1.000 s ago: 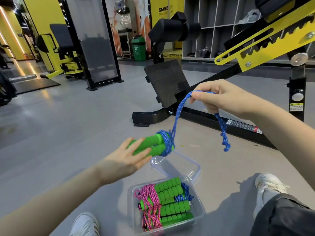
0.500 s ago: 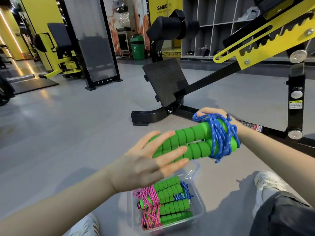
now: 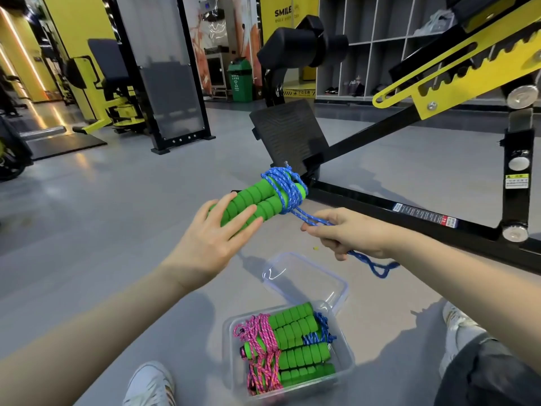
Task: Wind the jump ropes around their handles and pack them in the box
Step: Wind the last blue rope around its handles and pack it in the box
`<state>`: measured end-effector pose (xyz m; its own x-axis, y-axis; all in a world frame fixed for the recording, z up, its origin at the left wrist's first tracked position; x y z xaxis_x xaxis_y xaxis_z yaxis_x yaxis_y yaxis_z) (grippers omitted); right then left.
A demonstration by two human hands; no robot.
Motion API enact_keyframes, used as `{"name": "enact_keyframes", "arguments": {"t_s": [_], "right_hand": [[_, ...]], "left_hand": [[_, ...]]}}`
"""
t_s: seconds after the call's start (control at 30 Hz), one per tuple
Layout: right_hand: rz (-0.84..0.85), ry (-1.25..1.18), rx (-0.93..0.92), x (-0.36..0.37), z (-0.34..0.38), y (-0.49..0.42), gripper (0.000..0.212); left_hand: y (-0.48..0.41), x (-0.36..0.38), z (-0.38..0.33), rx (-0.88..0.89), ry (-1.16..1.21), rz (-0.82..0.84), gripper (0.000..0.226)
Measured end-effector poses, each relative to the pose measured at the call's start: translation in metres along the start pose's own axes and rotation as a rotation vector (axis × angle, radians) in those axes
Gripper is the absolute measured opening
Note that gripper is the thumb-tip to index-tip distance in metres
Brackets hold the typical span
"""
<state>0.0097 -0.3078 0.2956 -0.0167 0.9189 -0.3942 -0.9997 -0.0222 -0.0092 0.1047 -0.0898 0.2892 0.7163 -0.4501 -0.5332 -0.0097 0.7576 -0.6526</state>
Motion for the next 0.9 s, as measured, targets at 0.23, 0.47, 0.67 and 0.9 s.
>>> {"name": "enact_keyframes", "arguments": {"t_s": [0.23,0.47,0.67,0.9], "right_hand": [[0.122,0.306,0.048,-0.001,0.029,0.008,0.018],[0.164,0.731,-0.086,-0.007,0.063,0.019,0.018],[0.072,0.612,-0.338,-0.015,0.083,0.021,0.012],[-0.097,0.313,-0.383,-0.041,0.062,0.015,0.013]], "left_hand": [[0.015,0.011,0.011,0.036,-0.102,0.188,0.055],[0.027,0.024,0.007,0.049,-0.091,0.249,0.053],[0.033,0.014,-0.015,0.201,0.012,0.243,0.052],[0.025,-0.025,-0.062,0.342,0.26,0.095,0.04]]}}
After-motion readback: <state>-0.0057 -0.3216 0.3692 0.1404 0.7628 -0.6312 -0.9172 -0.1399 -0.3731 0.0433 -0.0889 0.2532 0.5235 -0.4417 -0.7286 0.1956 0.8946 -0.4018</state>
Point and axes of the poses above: each hand's wrist, its own y-axis away from the middle knuckle, its own x-axis out of the palm, z = x × y, the point moved 3 cm from there along -y, towards the middle knuckle, and after that the axes turned 9 degrees about -x, right-handed, at the moved point
